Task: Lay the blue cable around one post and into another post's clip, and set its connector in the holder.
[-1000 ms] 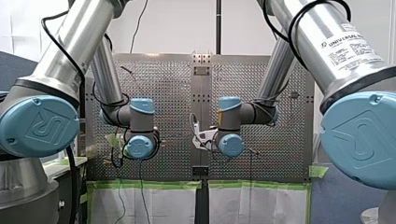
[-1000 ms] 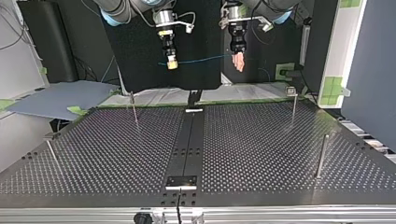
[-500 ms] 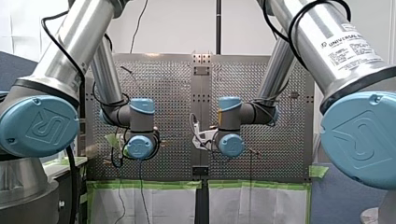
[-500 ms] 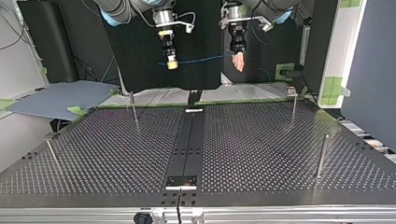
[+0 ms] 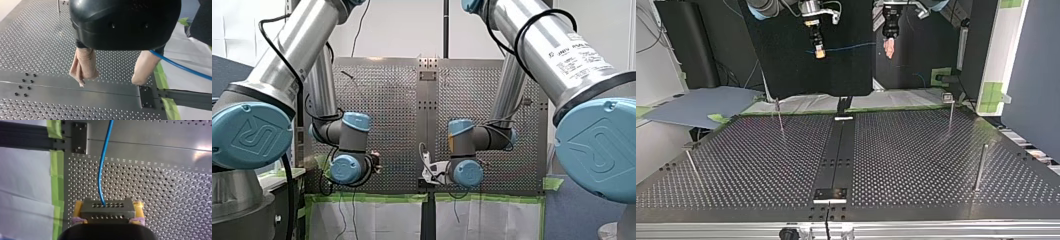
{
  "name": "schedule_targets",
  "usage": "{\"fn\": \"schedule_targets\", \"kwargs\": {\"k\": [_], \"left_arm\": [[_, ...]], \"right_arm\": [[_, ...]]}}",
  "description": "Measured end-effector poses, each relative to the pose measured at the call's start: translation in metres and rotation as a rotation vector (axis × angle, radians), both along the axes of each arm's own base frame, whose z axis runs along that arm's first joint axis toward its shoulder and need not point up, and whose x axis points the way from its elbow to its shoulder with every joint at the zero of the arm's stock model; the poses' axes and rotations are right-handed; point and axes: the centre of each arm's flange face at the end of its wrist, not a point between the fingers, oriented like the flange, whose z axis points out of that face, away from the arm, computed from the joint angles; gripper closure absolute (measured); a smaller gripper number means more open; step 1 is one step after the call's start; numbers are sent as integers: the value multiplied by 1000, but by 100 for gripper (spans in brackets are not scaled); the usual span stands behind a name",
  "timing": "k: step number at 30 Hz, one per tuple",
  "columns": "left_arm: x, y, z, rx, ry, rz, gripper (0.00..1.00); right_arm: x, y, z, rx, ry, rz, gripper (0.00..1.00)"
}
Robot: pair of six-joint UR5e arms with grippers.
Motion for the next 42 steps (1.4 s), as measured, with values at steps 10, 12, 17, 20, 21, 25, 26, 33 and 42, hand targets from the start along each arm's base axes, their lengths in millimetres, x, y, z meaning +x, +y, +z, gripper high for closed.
{"fn": "schedule_targets", "kwargs": {"k": [10,12,17,20,21,25,26,33,42], "left_arm": [[-3,2,-1,4,7,-1,0],[-4,4,-2,1,9,1,0],[-10,10,3,-19,3,10,0],[-11,12,9,-29,2,19,0],[-11,13,12,-36,2,22,0],[-6,14,23,-56,-6,49,0],[-4,15,26,-62,-10,60,0],[20,12,55,-111,-55,122,0],[53,0,102,-221,-121,116,0]], "right_arm": [[-1,1,-1,4,2,0,98],[-1,1,-2,4,2,-1,98],[3,-4,6,-15,-34,-16,98],[11,-8,20,-29,-66,-22,98],[13,-9,25,-30,-74,-22,98],[16,-14,45,-22,-112,-14,98],[18,-16,51,-22,-121,-14,98],[34,-35,103,-59,-174,-12,98],[52,-55,177,-136,-218,-2,98]]}}
